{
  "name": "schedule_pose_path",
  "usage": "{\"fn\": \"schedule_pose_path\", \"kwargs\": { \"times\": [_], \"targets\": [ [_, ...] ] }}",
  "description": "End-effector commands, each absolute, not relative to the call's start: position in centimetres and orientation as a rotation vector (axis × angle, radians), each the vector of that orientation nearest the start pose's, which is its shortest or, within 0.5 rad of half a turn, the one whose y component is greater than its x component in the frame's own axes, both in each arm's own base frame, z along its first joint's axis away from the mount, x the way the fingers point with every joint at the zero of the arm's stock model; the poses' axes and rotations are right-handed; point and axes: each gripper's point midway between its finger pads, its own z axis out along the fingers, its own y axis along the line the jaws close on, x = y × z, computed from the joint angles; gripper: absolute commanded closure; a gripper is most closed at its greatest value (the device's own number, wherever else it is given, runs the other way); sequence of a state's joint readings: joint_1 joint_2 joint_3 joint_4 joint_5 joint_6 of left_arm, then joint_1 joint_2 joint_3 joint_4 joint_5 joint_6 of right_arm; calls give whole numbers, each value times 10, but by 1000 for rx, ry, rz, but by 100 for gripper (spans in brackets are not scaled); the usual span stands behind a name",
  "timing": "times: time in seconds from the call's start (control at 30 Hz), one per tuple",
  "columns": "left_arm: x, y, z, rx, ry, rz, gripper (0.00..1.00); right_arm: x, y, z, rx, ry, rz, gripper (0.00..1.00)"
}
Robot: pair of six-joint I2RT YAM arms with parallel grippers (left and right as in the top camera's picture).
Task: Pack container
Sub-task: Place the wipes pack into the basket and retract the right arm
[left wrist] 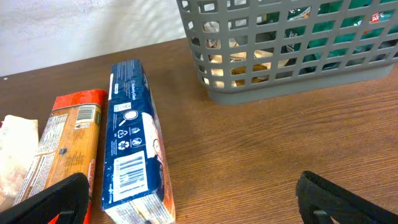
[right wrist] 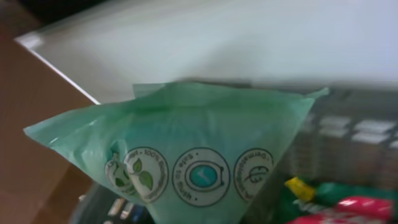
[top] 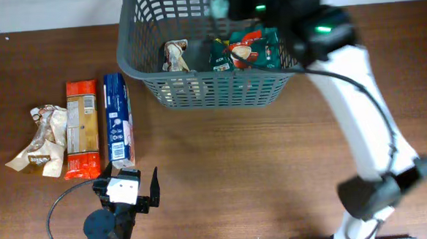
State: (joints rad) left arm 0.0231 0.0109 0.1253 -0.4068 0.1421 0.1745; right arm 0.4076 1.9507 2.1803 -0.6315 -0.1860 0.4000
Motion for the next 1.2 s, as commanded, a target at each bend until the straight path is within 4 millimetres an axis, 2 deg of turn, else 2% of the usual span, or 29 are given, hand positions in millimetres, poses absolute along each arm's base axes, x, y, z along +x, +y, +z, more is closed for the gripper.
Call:
{"fn": "schedule_pose_path", "kwargs": {
  "times": [0.0, 0.07, 0.17, 0.3, 0.37, 0.43, 0.47, 0.5, 0.53, 0.57, 0.63, 0.7, 0.73, 0.77, 0.8, 0.83, 0.9, 0.93, 0.97, 1.0, 1.03, 1.07, 1.1, 1.17],
  "targets": [
    [227, -17, 132, 229, 1846, 11, 1, 533, 279, 320, 101, 2135, 769, 97],
    [227, -17, 132, 229, 1846, 11, 1, 538, 289, 292, 132, 2186, 777, 96],
    [227, -17, 133, 229, 1846, 11, 1, 542, 299, 261, 127, 2241, 760, 96],
    [227, -17, 132, 229, 1846, 11, 1, 545, 306, 230, 124, 2299, 744, 96],
    [227, -17, 133, 229, 1846, 11, 1, 544, 307, 222, 125, 2319, 736, 94],
    [227, -17, 132, 229, 1846, 11, 1, 545, 307, 224, 103, 2310, 729, 64],
    [227, -17, 132, 229, 1846, 11, 1, 547, 307, 228, 53, 2288, 718, 39],
    [227, -17, 132, 229, 1846, 11, 1, 546, 308, 234, 9, 2276, 715, 36],
    [227, -17, 133, 229, 1846, 11, 1, 544, 309, 239, -43, 2265, 720, 26],
    [227, -17, 133, 229, 1846, 11, 1, 538, 313, 250, -146, 2245, 742, 0],
    [227, -17, 132, 229, 1846, 11, 1, 524, 309, 272, -276, 2220, 745, 1],
    [227, -17, 132, 229, 1846, 11, 1, 506, 294, 309, -357, 2171, 689, 1],
    [227, -17, 132, 229, 1846, 11, 1, 499, 280, 332, -334, 2142, 663, 2],
    [227, -17, 132, 229, 1846, 11, 1, 496, 269, 345, -312, 2126, 640, 2],
    [227, -17, 133, 229, 1846, 11, 1, 491, 247, 367, -264, 2098, 592, 2],
    [227, -17, 133, 229, 1846, 11, 1, 486, 220, 391, -205, 2061, 538, 2],
    [227, -17, 132, 229, 1846, 11, 1, 479, 177, 422, -115, 2010, 464, 1],
    [227, -17, 133, 229, 1846, 11, 1, 472, 140, 442, -40, 1974, 406, 1],
    [227, -17, 133, 229, 1846, 11, 1, 466, 112, 455, 13, 1950, 368, 0],
    [227, -17, 132, 229, 1846, 11, 1, 460, 84, 465, 69, 1931, 328, 0],
    [227, -17, 132, 229, 1846, 11, 1, 450, 37, 476, 163, 1907, 263, 1],
    [227, -17, 132, 229, 1846, 11, 1, 448, 21, 477, 196, 1902, 239, 1],
    [227, -17, 133, 229, 1846, 11, 1, 438, -29, 476, 307, 1903, 163, 1],
    [227, -17, 133, 229, 1846, 11, 1, 428, -77, 464, 424, 1930, 101, 1]
  ]
}}
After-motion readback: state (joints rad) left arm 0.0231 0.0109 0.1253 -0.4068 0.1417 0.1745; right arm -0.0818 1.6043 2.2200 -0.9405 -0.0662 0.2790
